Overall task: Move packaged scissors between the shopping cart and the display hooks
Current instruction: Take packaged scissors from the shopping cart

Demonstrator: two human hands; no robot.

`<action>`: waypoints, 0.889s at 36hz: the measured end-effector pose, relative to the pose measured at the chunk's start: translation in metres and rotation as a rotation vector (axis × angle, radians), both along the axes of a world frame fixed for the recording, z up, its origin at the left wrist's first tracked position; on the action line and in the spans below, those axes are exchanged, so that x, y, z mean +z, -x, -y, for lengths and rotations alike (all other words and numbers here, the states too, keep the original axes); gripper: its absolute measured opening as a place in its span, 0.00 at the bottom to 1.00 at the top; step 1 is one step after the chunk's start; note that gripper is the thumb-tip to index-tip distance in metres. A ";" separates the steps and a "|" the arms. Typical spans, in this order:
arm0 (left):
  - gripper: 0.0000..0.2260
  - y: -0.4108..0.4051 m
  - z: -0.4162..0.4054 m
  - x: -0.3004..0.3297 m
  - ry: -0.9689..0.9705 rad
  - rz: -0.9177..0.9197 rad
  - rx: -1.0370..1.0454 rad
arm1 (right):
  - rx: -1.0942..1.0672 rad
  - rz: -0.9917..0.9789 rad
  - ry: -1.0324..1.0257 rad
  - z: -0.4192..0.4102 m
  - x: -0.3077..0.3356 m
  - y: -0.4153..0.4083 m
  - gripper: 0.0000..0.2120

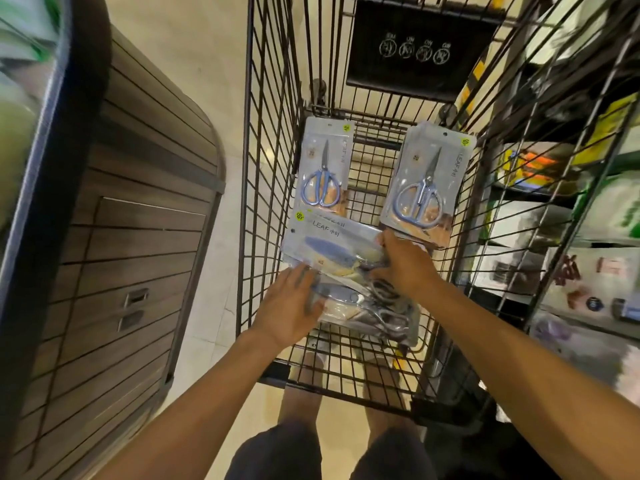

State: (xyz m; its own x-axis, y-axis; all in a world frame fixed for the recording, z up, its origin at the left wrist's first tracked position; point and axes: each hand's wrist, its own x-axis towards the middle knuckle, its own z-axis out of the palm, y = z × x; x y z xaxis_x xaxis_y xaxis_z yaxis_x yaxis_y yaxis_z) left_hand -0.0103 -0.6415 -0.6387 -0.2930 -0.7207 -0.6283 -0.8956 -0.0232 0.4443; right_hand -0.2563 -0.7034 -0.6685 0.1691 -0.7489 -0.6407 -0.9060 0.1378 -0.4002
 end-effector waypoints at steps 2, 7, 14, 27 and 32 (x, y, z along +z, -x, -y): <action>0.28 -0.002 0.000 0.004 -0.036 -0.030 0.010 | 0.022 0.009 -0.046 0.002 0.007 0.002 0.26; 0.28 0.002 0.008 0.040 -0.125 -0.171 0.117 | -0.083 0.180 -0.085 -0.001 0.047 0.014 0.24; 0.28 0.015 0.024 0.108 -0.268 -0.487 0.498 | -0.464 0.440 -0.023 -0.019 0.115 0.032 0.33; 0.46 0.040 0.023 0.132 -0.286 -0.873 0.987 | -0.721 0.825 -0.177 -0.059 0.145 -0.012 0.32; 0.50 0.030 0.021 0.116 -0.263 -0.826 0.971 | -0.643 0.834 -0.222 -0.064 0.133 -0.022 0.33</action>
State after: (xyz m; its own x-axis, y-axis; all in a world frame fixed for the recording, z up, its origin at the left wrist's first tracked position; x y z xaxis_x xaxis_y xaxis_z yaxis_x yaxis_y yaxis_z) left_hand -0.0405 -0.6623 -0.5228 -0.0901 -0.7387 -0.6680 0.0708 -0.6738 0.7355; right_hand -0.2341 -0.6398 -0.5357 0.2318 -0.7345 -0.6378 -0.0907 0.6365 -0.7659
